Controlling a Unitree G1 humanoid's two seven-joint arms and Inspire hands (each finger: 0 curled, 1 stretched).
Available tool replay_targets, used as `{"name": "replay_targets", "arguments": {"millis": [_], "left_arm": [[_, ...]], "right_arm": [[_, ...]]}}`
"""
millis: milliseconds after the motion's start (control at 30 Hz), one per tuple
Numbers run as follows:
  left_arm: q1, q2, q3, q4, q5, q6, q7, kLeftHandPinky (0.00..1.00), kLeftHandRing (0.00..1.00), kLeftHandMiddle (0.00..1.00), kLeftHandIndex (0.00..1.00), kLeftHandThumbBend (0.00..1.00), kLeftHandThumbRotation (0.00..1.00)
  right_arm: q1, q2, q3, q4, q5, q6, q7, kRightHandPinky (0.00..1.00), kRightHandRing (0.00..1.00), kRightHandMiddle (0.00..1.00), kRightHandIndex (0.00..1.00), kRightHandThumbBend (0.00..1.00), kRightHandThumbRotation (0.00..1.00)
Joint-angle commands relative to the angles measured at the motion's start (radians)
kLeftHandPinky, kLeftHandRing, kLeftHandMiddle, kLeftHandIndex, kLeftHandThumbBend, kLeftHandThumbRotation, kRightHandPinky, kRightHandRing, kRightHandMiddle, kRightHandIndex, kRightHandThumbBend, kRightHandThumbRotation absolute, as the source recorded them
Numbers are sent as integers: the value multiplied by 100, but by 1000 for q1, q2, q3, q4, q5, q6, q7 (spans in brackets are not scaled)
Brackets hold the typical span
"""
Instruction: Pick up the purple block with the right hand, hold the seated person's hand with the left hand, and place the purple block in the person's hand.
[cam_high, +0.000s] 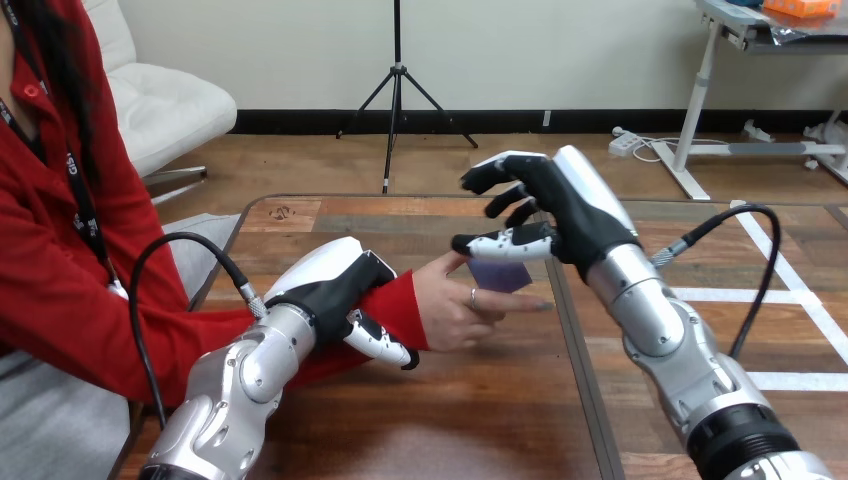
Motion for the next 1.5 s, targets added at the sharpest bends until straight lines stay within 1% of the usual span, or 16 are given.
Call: {"name": "replay_targets", "arguments": {"millis": [0,33,167,200,333,533,767,867,1200,1300,1467], "left_arm": [[-479,-151,7,-171,-89,-207,121,19,25,34,33,63,0],[-480,-150,8,-171,-89,-206,121,19,25,34,33,64,0],[-482,-149,11,-169,-90,-205,121,19,25,34,33,64,0],[-484,-148,12,-167,-90,-206,123,19,25,34,33,64,0],[-488,-143,12,-162,-86,-211,129,19,25,34,34,64,0],[-491,-138,15,-162,-85,-211,129,19,25,34,34,63,0],[-489,-133,19,-171,-92,-210,121,19,26,34,34,62,0],[-486,-132,21,-176,-95,-211,119,20,26,35,35,62,0],[-480,-128,22,-179,-94,-215,122,20,26,35,35,62,0],[-477,-127,20,-182,-92,-214,123,20,26,35,35,62,0],[-473,-128,20,-188,-93,-210,121,20,26,35,34,63,0]], "right_arm": [[-54,32,18,-292,34,-62,35,46,49,54,49,68,0],[-51,34,17,-297,33,-60,35,44,47,51,47,70,0],[-40,38,14,-317,33,-46,43,40,43,47,44,72,0],[-35,40,13,-328,33,-33,46,40,42,47,43,72,0],[-24,45,10,-355,31,-2,55,34,37,42,43,74,0],[-13,44,4,-372,27,6,64,30,34,40,43,75,0],[-4,42,-2,-384,26,14,73,29,33,39,43,75,0],[0,43,-3,-394,22,32,75,29,33,39,43,75,0],[6,43,-12,-387,28,40,78,28,33,39,45,76,0],[8,42,-12,-389,27,49,79,28,34,40,45,76,0],[13,42,-14,-397,32,66,88,31,37,42,48,77,0]]}}
